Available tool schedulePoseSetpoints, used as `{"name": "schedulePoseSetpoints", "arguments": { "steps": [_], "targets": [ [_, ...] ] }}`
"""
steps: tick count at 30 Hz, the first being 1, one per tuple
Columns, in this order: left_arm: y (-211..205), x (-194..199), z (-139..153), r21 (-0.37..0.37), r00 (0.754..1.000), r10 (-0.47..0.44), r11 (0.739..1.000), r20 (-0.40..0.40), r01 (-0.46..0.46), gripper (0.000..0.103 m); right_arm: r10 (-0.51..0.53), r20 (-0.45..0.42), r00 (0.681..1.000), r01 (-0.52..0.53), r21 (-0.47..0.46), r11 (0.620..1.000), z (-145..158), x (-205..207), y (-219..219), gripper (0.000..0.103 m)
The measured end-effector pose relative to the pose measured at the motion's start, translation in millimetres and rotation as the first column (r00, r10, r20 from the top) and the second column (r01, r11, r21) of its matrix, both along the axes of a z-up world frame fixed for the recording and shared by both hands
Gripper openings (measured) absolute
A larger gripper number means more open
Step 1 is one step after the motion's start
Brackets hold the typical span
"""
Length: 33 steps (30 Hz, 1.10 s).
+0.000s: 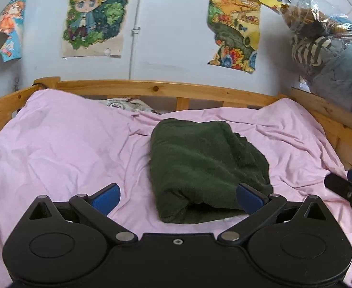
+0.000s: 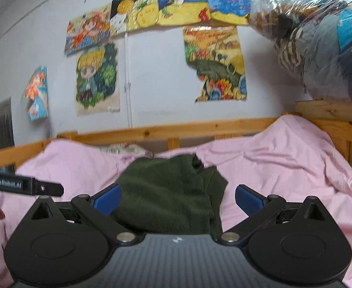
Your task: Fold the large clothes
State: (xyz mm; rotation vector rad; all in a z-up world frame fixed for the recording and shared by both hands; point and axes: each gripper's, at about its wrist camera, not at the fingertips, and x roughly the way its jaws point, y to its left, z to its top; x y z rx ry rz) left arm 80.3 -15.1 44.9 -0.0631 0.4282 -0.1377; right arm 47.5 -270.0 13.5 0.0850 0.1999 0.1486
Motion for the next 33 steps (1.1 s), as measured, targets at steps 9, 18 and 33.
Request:
{"name": "schedulePoseSetpoints", "arguments": {
  "steps": [9, 18, 33],
  "targets": [
    [0.1, 2.3, -33.4, 0.070, 0.999, 0.007, 0.998, -0.032, -0.005, 0.102, 0.015, -0.040, 0.999, -0.015, 0.003, 1.000, -13.8, 7.5, -1.7, 0.103],
    [-3.0, 1.6, -34.1, 0.091, 0.999, 0.005, 0.996, -0.038, -0.001, 0.102, -0.004, -0.041, 0.999, 0.005, 0.019, 1.000, -13.1, 6.9, -8.1, 0.103],
    [-6.6, -3.4, -32.4, 0.106, 1.000, -0.015, 0.994, -0.026, 0.018, 0.102, 0.026, -0.055, 0.998, -0.025, 0.023, 0.999, -11.6, 8.3, -12.0, 0.103]
  ]
}}
